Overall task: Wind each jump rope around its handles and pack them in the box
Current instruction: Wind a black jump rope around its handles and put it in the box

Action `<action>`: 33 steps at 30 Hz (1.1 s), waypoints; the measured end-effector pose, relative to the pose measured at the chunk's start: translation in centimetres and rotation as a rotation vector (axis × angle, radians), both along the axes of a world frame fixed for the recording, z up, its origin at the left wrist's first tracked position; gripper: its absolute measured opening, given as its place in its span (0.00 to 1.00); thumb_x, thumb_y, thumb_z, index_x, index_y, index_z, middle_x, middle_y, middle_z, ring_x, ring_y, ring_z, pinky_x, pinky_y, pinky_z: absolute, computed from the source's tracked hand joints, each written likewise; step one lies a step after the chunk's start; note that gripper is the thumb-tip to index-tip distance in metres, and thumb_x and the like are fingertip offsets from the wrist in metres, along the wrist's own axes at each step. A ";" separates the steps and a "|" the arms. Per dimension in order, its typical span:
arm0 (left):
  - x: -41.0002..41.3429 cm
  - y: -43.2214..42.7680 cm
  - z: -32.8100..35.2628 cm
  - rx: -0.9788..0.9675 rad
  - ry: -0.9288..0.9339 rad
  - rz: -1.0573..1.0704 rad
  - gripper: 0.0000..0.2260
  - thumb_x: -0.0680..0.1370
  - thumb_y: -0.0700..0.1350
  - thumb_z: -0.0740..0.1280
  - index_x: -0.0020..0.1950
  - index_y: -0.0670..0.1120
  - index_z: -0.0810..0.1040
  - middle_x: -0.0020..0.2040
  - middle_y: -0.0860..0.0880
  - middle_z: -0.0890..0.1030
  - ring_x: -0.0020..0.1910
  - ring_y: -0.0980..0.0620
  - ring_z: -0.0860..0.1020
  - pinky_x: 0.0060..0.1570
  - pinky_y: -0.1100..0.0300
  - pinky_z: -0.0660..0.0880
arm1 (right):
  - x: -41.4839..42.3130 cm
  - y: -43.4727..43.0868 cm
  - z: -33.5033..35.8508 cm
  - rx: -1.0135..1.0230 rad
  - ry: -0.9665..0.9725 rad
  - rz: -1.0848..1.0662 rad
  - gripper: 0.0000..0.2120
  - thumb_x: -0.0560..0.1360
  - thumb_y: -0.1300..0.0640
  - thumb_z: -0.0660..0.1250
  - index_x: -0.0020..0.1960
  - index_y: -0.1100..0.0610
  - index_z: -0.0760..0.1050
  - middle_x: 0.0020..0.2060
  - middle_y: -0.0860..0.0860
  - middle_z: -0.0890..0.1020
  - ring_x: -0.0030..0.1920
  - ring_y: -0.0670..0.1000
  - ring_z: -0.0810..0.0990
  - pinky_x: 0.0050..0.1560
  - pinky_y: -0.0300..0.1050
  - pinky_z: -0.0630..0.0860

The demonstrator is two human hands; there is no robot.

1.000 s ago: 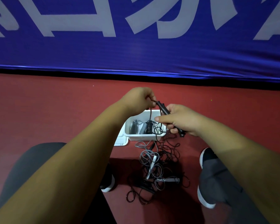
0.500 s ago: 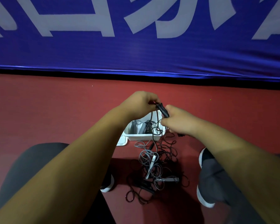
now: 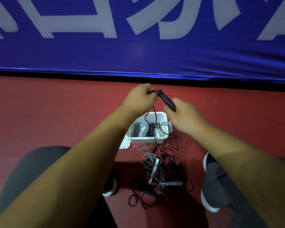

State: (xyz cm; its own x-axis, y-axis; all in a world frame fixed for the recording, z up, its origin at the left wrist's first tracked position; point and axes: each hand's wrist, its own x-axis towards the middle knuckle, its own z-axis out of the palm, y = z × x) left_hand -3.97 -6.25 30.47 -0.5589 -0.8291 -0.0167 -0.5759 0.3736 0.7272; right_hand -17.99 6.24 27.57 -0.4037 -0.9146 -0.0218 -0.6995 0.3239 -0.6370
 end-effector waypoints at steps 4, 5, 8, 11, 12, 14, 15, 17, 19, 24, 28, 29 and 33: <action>0.1 0.0 1.4 0.436 0.297 -0.075 0.07 0.82 0.42 0.66 0.46 0.40 0.76 0.39 0.48 0.84 0.42 0.49 0.81 0.54 0.52 0.78 | -0.4 -0.3 0.5 0.031 -0.026 -0.029 0.18 0.85 0.44 0.61 0.42 0.54 0.71 0.34 0.50 0.78 0.34 0.52 0.76 0.32 0.47 0.65; 0.2 0.1 1.7 0.566 0.391 -0.103 0.06 0.82 0.40 0.66 0.45 0.41 0.76 0.40 0.45 0.83 0.43 0.46 0.81 0.57 0.49 0.78 | -0.6 -0.4 0.5 0.048 -0.043 -0.030 0.18 0.85 0.44 0.61 0.42 0.54 0.72 0.33 0.50 0.77 0.34 0.53 0.75 0.32 0.47 0.65; 0.5 0.2 2.3 0.818 0.541 -0.198 0.06 0.83 0.39 0.64 0.49 0.41 0.78 0.43 0.42 0.81 0.45 0.43 0.81 0.63 0.44 0.77 | -0.9 -0.5 0.5 0.063 -0.122 -0.026 0.18 0.85 0.46 0.62 0.41 0.56 0.72 0.32 0.49 0.75 0.34 0.54 0.72 0.36 0.49 0.64; 0.9 0.2 2.1 0.874 0.563 -0.256 0.08 0.86 0.39 0.61 0.55 0.40 0.80 0.46 0.44 0.82 0.48 0.46 0.81 0.66 0.47 0.77 | -1.0 -0.5 0.8 0.059 -0.201 -0.013 0.17 0.85 0.45 0.63 0.41 0.53 0.71 0.32 0.51 0.75 0.35 0.53 0.72 0.37 0.50 0.66; 1.0 0.1 2.0 0.862 0.561 -0.257 0.09 0.86 0.39 0.62 0.56 0.40 0.81 0.45 0.45 0.81 0.48 0.47 0.80 0.65 0.49 0.77 | -1.0 -0.5 0.9 0.062 -0.227 -0.014 0.17 0.84 0.45 0.64 0.40 0.53 0.71 0.33 0.51 0.75 0.35 0.54 0.74 0.38 0.50 0.69; 1.1 0.2 1.8 0.820 0.551 -0.255 0.08 0.86 0.40 0.63 0.56 0.41 0.82 0.44 0.47 0.81 0.47 0.49 0.80 0.62 0.54 0.78 | -1.1 -0.6 0.6 0.071 -0.291 -0.016 0.19 0.83 0.42 0.65 0.39 0.53 0.72 0.33 0.52 0.77 0.35 0.55 0.78 0.43 0.57 0.80; 1.0 0.3 1.8 0.800 0.549 -0.249 0.08 0.85 0.39 0.63 0.56 0.42 0.82 0.44 0.48 0.81 0.47 0.50 0.80 0.59 0.56 0.78 | -1.0 -0.5 0.6 0.076 -0.328 -0.013 0.20 0.81 0.39 0.66 0.40 0.55 0.73 0.33 0.52 0.78 0.35 0.57 0.80 0.47 0.62 0.82; 0.9 0.5 1.8 0.778 0.562 -0.220 0.08 0.85 0.39 0.64 0.56 0.42 0.82 0.44 0.48 0.82 0.45 0.51 0.80 0.56 0.58 0.78 | -1.0 -0.5 0.4 0.079 -0.403 -0.014 0.24 0.74 0.35 0.66 0.46 0.57 0.78 0.37 0.53 0.84 0.41 0.61 0.86 0.50 0.66 0.85; 0.7 0.6 2.0 0.775 0.587 -0.194 0.07 0.85 0.39 0.64 0.55 0.42 0.83 0.44 0.48 0.82 0.44 0.52 0.81 0.54 0.59 0.78 | -0.9 -0.7 0.4 0.045 -0.468 -0.019 0.18 0.75 0.40 0.69 0.53 0.54 0.79 0.44 0.54 0.86 0.43 0.56 0.87 0.48 0.60 0.86; 0.4 0.4 2.1 0.747 0.622 -0.130 0.05 0.84 0.38 0.67 0.54 0.41 0.83 0.43 0.46 0.84 0.44 0.50 0.83 0.51 0.58 0.82 | -0.7 -0.6 0.3 -0.038 -0.774 -0.033 0.18 0.65 0.51 0.69 0.55 0.52 0.81 0.44 0.52 0.85 0.45 0.53 0.82 0.49 0.52 0.76; 0.2 0.6 2.2 0.664 0.618 -0.082 0.05 0.81 0.35 0.70 0.55 0.39 0.84 0.47 0.42 0.86 0.46 0.48 0.86 0.48 0.57 0.83 | -0.3 -0.5 -0.1 -0.023 -0.751 0.030 0.31 0.64 0.38 0.77 0.62 0.51 0.80 0.52 0.55 0.87 0.51 0.52 0.85 0.59 0.58 0.79; 0.2 0.6 2.3 0.654 0.609 -0.073 0.05 0.80 0.35 0.71 0.55 0.39 0.84 0.47 0.42 0.87 0.46 0.47 0.86 0.47 0.58 0.83 | -0.1 -0.7 -0.1 -0.022 -0.692 0.041 0.34 0.63 0.34 0.79 0.64 0.49 0.79 0.56 0.54 0.87 0.55 0.50 0.86 0.63 0.58 0.79; 0.0 1.0 2.0 0.654 0.560 -0.054 0.06 0.79 0.37 0.73 0.55 0.38 0.83 0.46 0.41 0.86 0.46 0.47 0.86 0.45 0.58 0.83 | 0.3 -1.2 -1.0 -0.021 -0.508 0.049 0.33 0.64 0.31 0.79 0.63 0.46 0.78 0.55 0.49 0.86 0.56 0.51 0.85 0.62 0.62 0.80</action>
State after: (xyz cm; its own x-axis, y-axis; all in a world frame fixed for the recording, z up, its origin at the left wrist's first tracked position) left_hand -3.98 -5.27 32.51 -0.6660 -0.7210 -0.1913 -0.0613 -0.2027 0.9773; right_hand -17.67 5.03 26.53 -0.3038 -0.9346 -0.1852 -0.3141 0.2818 -0.9066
